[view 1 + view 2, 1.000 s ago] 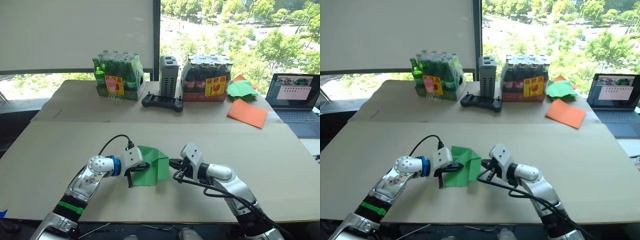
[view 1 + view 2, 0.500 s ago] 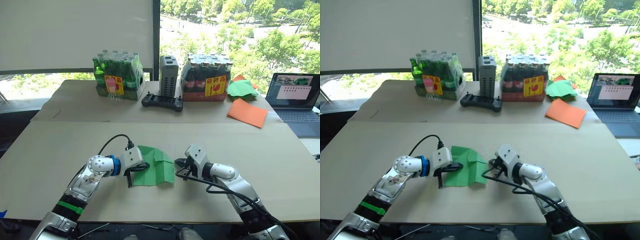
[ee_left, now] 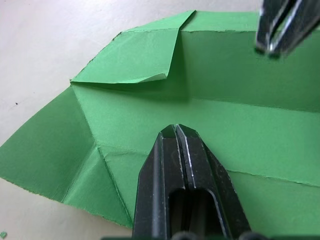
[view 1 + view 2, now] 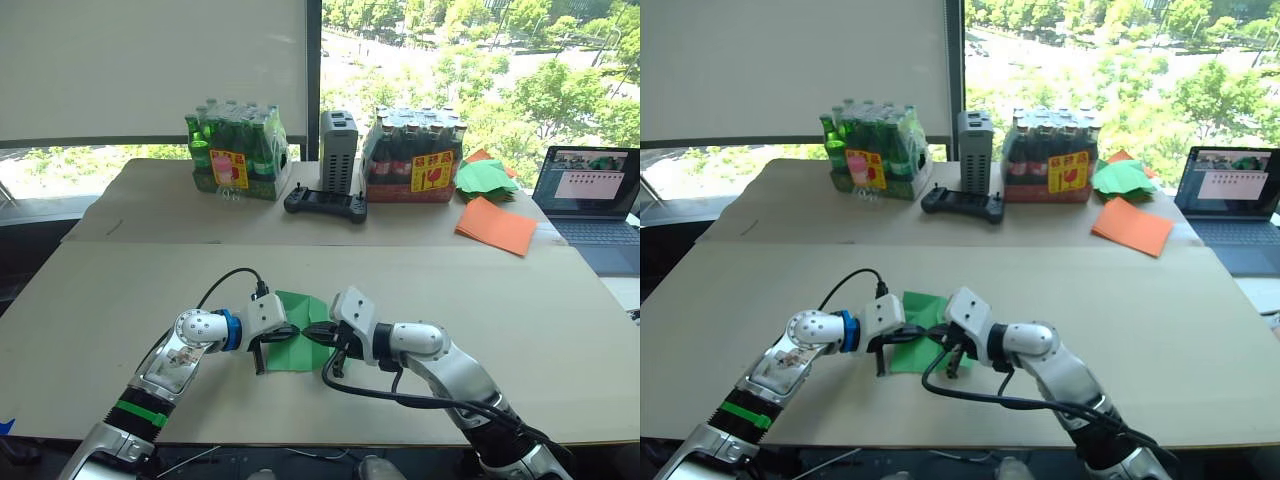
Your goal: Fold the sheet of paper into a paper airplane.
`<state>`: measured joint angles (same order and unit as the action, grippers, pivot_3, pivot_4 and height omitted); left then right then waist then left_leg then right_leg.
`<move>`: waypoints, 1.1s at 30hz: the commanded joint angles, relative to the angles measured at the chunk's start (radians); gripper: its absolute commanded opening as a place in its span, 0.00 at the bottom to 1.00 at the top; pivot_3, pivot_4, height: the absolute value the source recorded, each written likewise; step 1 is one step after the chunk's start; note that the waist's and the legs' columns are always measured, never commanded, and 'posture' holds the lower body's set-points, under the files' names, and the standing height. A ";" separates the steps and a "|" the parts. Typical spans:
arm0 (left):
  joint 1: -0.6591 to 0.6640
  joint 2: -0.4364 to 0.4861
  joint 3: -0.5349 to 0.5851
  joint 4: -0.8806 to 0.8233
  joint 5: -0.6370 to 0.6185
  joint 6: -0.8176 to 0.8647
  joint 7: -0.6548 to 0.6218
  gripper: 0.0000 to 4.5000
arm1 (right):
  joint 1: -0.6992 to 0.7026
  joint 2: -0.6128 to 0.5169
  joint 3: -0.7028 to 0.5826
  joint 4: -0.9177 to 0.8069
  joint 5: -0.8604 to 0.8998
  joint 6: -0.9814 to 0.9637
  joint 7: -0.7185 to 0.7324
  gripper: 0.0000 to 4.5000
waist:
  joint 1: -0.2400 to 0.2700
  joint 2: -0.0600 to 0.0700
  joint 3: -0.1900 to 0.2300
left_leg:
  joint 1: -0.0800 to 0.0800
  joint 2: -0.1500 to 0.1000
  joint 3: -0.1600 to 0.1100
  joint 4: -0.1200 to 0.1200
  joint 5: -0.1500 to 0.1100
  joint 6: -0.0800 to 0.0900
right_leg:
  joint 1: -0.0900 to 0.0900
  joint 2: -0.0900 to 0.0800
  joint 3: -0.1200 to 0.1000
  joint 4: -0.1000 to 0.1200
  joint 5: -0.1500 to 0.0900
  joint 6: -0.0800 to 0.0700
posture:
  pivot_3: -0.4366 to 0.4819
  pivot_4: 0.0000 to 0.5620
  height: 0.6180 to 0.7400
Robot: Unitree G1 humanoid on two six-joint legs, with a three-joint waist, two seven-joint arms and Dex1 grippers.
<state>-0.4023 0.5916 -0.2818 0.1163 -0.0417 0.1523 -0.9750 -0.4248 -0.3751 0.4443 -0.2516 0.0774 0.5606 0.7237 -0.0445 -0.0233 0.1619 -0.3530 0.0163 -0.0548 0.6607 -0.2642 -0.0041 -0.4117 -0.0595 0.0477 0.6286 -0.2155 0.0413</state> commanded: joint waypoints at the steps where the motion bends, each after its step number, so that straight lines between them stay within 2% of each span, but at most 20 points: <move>1: 0.028 0.012 -0.027 0.036 0.039 0.027 -0.007 0.00 | -0.028 -0.020 0.037 0.034 -0.087 0.020 -0.036 0.01 | 0.001 0.000 0.000 | 0.000 0.000 0.000 0.000 0.000 0.000 | 0.000 0.000 0.000 0.000 0.000 0.000 | 0.48 0.27 1.00; 10: 0.028 0.011 -0.023 0.032 0.037 0.031 -0.007 0.00 | -0.067 0.022 0.015 0.138 -0.170 0.022 -0.129 0.01 | -0.001 0.000 0.000 | -0.001 0.000 0.000 0.000 0.000 0.000 | -0.001 0.000 0.000 0.001 0.000 0.000 | 0.48 0.27 1.00; 16: 0.029 0.013 -0.020 0.028 0.035 0.032 -0.009 0.00 | -0.111 0.034 -0.068 0.192 -0.170 0.008 -0.178 0.01 | -0.001 0.000 0.000 | -0.001 0.000 0.000 0.000 0.000 0.000 | -0.002 0.000 0.000 0.001 0.000 -0.001 | 0.48 0.27 1.00; 25: 0.036 0.015 -0.014 0.017 0.031 0.037 -0.008 0.00 | -0.110 0.043 -0.097 0.304 -0.177 -0.035 -0.184 0.01 | -0.002 0.000 0.000 | -0.002 0.000 0.000 0.000 0.000 0.000 | -0.002 0.000 0.000 0.001 0.002 -0.004 | 0.48 0.27 1.00; 33: 0.043 0.019 -0.009 0.006 0.030 0.043 -0.009 0.00 | -0.086 0.044 -0.093 0.320 -0.178 -0.010 -0.166 0.01 | -0.003 0.000 0.000 | -0.001 0.000 0.000 0.000 0.000 0.000 | -0.002 0.000 0.000 0.001 0.002 -0.004 | 0.48 0.27 1.00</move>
<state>-0.3889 0.5919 -0.2702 0.0953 -0.0413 0.1573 -0.9743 -0.5264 -0.3280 0.3512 0.0591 -0.0985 0.5324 0.5477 -0.0471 -0.0233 0.1619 -0.3545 0.0164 -0.0547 0.6605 -0.2643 -0.0040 -0.4138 -0.0594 0.0477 0.6292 -0.2132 0.0370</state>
